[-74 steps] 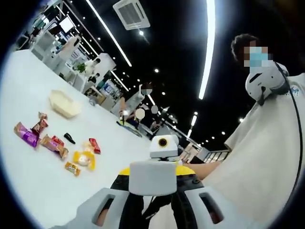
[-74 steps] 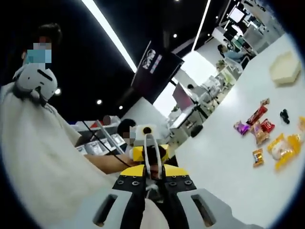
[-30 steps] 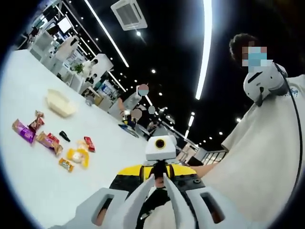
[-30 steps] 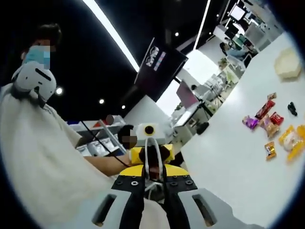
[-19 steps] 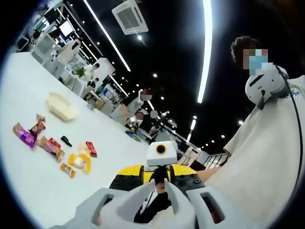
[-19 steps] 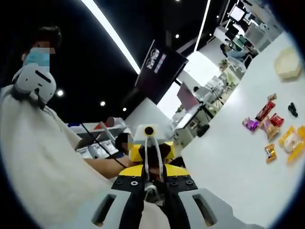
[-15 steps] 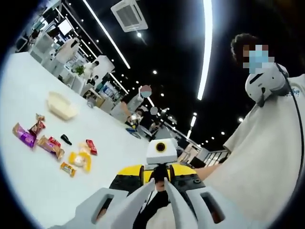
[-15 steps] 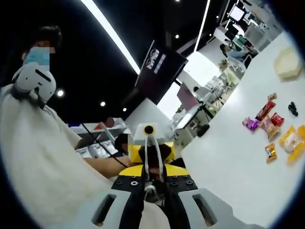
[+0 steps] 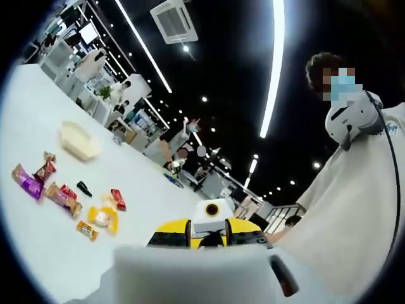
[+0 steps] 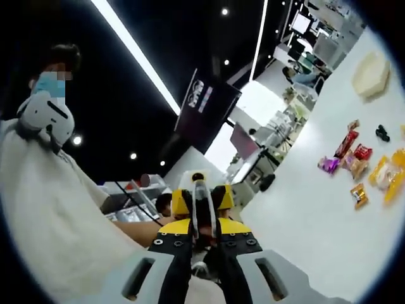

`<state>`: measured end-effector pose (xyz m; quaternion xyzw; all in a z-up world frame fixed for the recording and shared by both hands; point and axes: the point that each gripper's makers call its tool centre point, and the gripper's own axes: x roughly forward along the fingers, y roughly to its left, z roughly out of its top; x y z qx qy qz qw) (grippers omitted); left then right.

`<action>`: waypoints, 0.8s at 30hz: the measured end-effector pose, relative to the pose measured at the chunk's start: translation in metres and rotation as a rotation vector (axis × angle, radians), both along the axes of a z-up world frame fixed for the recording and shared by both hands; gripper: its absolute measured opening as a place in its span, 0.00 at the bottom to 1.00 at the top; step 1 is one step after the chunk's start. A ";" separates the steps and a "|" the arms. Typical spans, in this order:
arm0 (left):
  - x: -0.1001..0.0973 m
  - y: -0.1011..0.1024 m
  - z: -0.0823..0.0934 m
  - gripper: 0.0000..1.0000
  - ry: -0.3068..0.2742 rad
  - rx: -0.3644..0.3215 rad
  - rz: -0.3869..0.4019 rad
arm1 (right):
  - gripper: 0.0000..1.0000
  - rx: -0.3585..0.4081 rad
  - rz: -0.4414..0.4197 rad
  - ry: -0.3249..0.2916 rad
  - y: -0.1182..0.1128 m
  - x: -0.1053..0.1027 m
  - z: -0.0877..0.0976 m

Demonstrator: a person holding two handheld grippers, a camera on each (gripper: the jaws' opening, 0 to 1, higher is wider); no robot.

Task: Place the target food into the container with the food tongs after gripping and lifting it, then release it inside without dropping or visibly crushing the food.

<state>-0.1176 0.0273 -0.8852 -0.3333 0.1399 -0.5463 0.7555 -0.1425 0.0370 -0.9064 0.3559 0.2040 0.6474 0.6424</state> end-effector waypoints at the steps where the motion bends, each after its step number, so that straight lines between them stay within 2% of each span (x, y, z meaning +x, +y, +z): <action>1: 0.000 0.001 0.000 0.20 0.002 0.000 0.000 | 0.14 -0.001 -0.001 -0.003 0.001 0.001 0.000; 19: -0.006 0.021 0.005 0.20 -0.019 0.000 0.034 | 0.14 -0.051 0.083 -0.086 0.020 -0.003 0.009; 22: -0.009 0.023 0.003 0.20 -0.018 0.014 0.029 | 0.14 -0.056 0.093 -0.095 0.023 -0.004 0.011; 24: -0.019 0.023 -0.005 0.20 -0.023 0.071 -0.004 | 0.15 -0.054 0.101 -0.106 0.022 -0.003 0.012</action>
